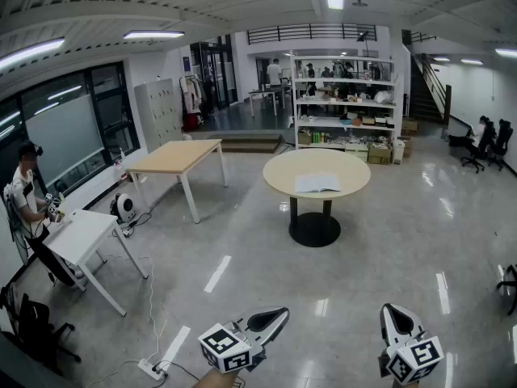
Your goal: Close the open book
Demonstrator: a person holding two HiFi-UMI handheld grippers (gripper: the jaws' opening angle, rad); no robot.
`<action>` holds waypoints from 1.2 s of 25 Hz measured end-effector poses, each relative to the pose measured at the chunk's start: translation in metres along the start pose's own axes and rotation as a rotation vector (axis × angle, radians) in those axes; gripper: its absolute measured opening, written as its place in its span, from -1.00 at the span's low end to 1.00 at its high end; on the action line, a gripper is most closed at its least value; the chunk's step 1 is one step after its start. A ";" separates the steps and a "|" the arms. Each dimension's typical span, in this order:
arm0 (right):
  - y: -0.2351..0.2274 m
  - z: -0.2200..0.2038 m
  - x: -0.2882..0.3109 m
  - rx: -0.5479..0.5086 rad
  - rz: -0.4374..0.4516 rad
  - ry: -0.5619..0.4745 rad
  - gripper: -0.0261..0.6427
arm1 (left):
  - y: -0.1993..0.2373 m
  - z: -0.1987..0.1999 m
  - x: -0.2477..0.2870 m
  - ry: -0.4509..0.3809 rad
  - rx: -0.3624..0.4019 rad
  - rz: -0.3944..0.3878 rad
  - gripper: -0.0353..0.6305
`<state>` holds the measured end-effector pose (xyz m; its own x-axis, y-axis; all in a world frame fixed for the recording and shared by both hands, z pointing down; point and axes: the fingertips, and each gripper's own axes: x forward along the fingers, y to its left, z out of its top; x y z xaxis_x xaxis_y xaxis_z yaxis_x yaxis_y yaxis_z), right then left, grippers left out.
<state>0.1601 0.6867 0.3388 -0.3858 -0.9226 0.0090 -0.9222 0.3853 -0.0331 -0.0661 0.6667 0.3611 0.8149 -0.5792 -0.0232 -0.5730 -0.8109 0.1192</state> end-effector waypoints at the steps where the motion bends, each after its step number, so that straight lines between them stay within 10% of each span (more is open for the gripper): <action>1: 0.001 0.001 0.000 0.001 -0.001 -0.001 -0.93 | -0.001 0.000 0.000 0.001 0.003 -0.003 -0.90; 30: 0.016 0.002 0.044 0.033 -0.049 -0.010 -0.93 | 0.046 0.007 -0.008 -0.011 -0.010 -0.038 -0.90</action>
<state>0.1284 0.6518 0.3372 -0.3398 -0.9405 0.0018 -0.9385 0.3389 -0.0654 -0.0997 0.6335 0.3600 0.8352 -0.5486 -0.0385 -0.5403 -0.8317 0.1281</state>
